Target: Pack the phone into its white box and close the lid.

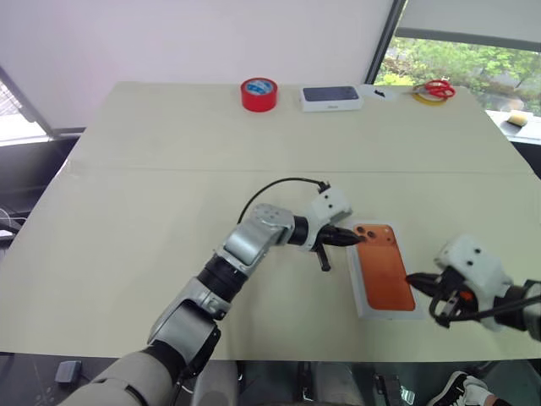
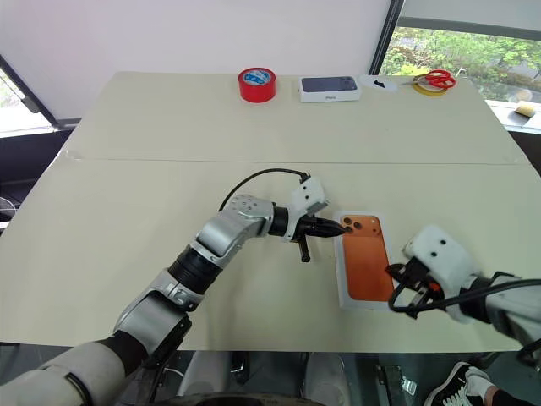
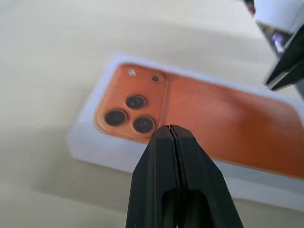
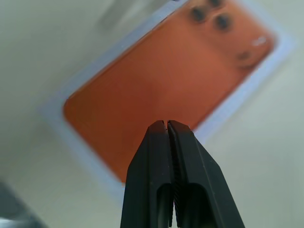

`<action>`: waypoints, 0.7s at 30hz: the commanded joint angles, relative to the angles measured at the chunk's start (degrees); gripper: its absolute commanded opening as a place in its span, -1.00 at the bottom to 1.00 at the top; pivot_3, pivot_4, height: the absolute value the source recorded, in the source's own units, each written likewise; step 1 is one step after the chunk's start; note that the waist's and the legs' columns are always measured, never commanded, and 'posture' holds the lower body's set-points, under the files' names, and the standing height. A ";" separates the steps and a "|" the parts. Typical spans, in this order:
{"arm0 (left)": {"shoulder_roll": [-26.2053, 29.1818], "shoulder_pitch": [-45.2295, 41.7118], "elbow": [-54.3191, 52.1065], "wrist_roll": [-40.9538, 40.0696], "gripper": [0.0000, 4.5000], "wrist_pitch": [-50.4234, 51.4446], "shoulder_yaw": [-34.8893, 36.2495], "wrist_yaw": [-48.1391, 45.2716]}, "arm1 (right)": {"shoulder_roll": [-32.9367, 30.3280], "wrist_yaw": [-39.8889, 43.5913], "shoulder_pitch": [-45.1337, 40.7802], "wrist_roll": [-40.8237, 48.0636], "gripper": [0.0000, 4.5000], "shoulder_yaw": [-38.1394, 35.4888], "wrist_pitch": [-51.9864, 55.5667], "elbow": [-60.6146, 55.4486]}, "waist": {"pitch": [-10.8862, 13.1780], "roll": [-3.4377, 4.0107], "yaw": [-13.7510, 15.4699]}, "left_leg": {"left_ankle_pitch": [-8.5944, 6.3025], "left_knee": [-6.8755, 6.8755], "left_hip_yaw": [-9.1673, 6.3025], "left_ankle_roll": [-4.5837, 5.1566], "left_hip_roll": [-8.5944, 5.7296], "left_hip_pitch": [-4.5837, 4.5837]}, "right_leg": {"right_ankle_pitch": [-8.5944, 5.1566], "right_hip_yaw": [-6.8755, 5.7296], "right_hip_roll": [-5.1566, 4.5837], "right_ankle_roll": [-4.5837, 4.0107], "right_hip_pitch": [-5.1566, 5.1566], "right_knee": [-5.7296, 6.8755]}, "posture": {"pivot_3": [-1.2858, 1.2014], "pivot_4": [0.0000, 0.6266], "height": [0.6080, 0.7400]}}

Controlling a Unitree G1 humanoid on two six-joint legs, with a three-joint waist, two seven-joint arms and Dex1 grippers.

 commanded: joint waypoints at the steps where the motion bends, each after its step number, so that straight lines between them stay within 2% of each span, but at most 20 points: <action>1: -0.83 -2.01 1.95 2.16 -1.00 -0.86 -1.63 0.51 | 0.58 -3.63 0.73 -2.18 -0.95 3.61 0.04 -2.41 | -0.01 0.01 0.06 | 0.00 -0.01 -0.01 0.00 0.00 0.00 | 0.00 0.00 0.00 0.00 0.00 0.00 | 0.03 -0.52 0.85; 5: 0.04 -1.89 1.27 1.28 -1.00 -1.99 0.19 -0.40 | 0.93 -6.43 0.42 -3.93 -0.95 5.31 -0.32 -2.44 | -0.04 -0.04 -0.02 | 0.00 0.00 -0.03 0.00 0.01 0.02 | 0.00 -0.01 0.01 0.00 0.04 0.00 | 0.03 -0.52 0.85; 12: 6.54 -0.16 -5.93 -5.35 -1.00 -3.68 13.32 0.47 | 6.03 -11.82 -11.13 -6.62 -0.95 1.98 -8.45 3.99 | -0.04 -0.02 -0.02 | 0.02 -0.03 -0.01 -0.03 0.04 0.01 | 0.00 0.02 0.03 -0.01 -0.06 0.06 | 0.03 -0.52 0.85; 16: 14.65 3.12 -9.53 -7.55 -1.00 -4.56 22.72 3.10 | 8.21 -12.75 -20.91 -6.36 -0.95 1.59 -12.80 14.27 | -0.03 -0.02 -0.13 | 0.04 -0.03 0.04 -0.06 0.03 0.03 | 0.00 0.02 0.02 -0.01 -0.04 0.07 | 0.03 -0.52 0.85; 21: 22.99 7.66 -10.55 -9.43 -1.00 -4.91 30.54 4.76 | 9.17 -11.70 -24.86 -7.15 -0.95 4.02 -17.05 20.74 | -0.03 -0.03 0.10 | 0.20 -0.06 0.15 -0.33 0.03 0.02 | -0.01 0.01 0.03 0.01 -0.06 0.10 | 0.03 -0.52 0.85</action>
